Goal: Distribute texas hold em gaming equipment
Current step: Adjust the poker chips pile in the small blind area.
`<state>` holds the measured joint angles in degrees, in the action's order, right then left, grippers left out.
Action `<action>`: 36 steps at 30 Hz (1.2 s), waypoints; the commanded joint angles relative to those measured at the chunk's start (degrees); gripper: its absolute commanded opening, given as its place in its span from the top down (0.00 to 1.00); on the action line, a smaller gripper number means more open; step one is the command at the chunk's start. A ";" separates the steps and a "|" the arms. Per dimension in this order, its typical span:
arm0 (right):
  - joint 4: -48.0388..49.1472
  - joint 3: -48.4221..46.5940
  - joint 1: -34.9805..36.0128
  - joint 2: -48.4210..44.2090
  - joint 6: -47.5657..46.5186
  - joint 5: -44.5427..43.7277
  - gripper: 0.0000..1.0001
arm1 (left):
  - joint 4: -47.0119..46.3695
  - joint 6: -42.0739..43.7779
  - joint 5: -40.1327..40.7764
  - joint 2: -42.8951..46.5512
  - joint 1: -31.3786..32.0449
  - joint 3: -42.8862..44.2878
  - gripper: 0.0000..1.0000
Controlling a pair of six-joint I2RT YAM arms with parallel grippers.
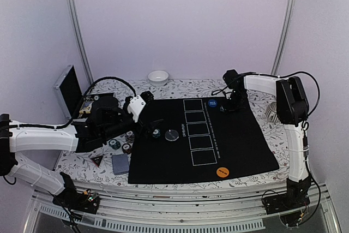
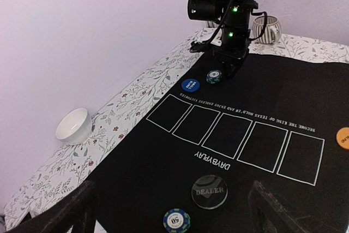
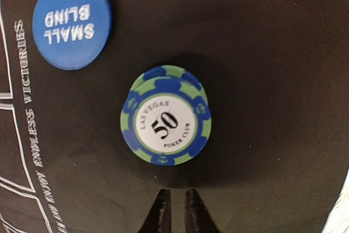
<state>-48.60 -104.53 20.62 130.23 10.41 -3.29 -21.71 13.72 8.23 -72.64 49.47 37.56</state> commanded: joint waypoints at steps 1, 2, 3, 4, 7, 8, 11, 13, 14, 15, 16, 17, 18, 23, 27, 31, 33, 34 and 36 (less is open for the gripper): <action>0.66 -1.56 0.16 0.74 0.15 1.24 0.92 | -0.06 0.58 0.30 0.66 -0.69 0.94 0.02; 0.58 -2.20 0.07 1.47 0.07 1.26 0.94 | -0.05 0.60 0.42 0.66 -0.65 0.94 0.02; 0.42 -2.85 0.04 2.32 0.05 1.38 0.96 | 0.07 0.53 0.50 0.73 -0.63 0.94 0.02; 0.18 -3.44 0.07 3.16 0.01 1.42 0.96 | 0.10 0.62 0.60 0.79 -0.69 0.93 0.02; 0.03 -4.69 0.02 3.79 0.25 1.08 0.97 | 0.09 0.67 0.64 1.16 -0.69 0.77 0.02; 0.06 -5.05 -0.05 3.80 0.34 1.09 0.97 | 0.05 0.61 0.65 1.18 -0.68 0.68 0.02; -0.02 -6.54 -0.01 6.45 0.22 1.03 0.97 | -0.03 0.67 0.68 1.10 -0.64 0.67 0.02; -0.59 -7.89 -0.12 7.21 0.05 1.00 0.97 | -0.06 0.69 0.69 1.08 -0.66 0.75 0.02; -0.77 -8.30 -0.14 7.43 0.05 1.00 0.97 | -0.08 0.63 0.68 1.14 -0.67 0.76 0.02; -0.87 -8.49 -0.13 7.47 0.04 0.96 0.97 | -0.07 0.67 0.70 1.18 -0.62 0.69 0.02; -0.85 -8.67 -0.13 7.49 0.11 1.00 0.97 | -0.01 0.67 0.68 1.26 -0.67 0.67 0.02; -0.87 -8.89 -0.10 7.61 0.05 1.08 0.97 | -0.08 0.74 0.68 1.34 -0.68 0.68 0.02; -0.96 -9.01 -0.13 7.60 0.05 1.09 0.97 | -0.16 0.73 0.70 1.40 -0.68 0.67 0.02; -1.50 -7.90 -0.07 6.31 0.05 1.25 0.97 | 0.09 0.78 0.76 1.49 -0.66 0.67 0.02; -1.58 -4.22 0.14 1.51 0.20 1.38 0.97 | 0.75 0.01 1.11 1.89 -0.62 0.95 0.02; -0.45 -0.02 1.20 -5.90 -0.65 4.06 0.88 | 10.58 -5.59 5.24 1.01 -0.86 6.56 0.02; 1.09 3.26 1.81 -10.94 -0.98 4.36 0.49 | 19.92 -10.67 8.96 0.31 -1.29 11.49 0.02; 1.86 4.83 2.00 -13.67 -1.00 4.02 0.31 | 24.70 -13.62 10.83 0.03 -1.75 13.97 0.02; 3.83 7.83 2.05 -19.01 -0.69 3.12 0.01 | 37.41 -19.22 12.98 -0.40 -3.32 18.64 0.02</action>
<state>-48.51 -100.64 21.65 123.57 10.15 -0.43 -6.07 5.96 14.37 -72.40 48.84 48.45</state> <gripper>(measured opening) 0.589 0.982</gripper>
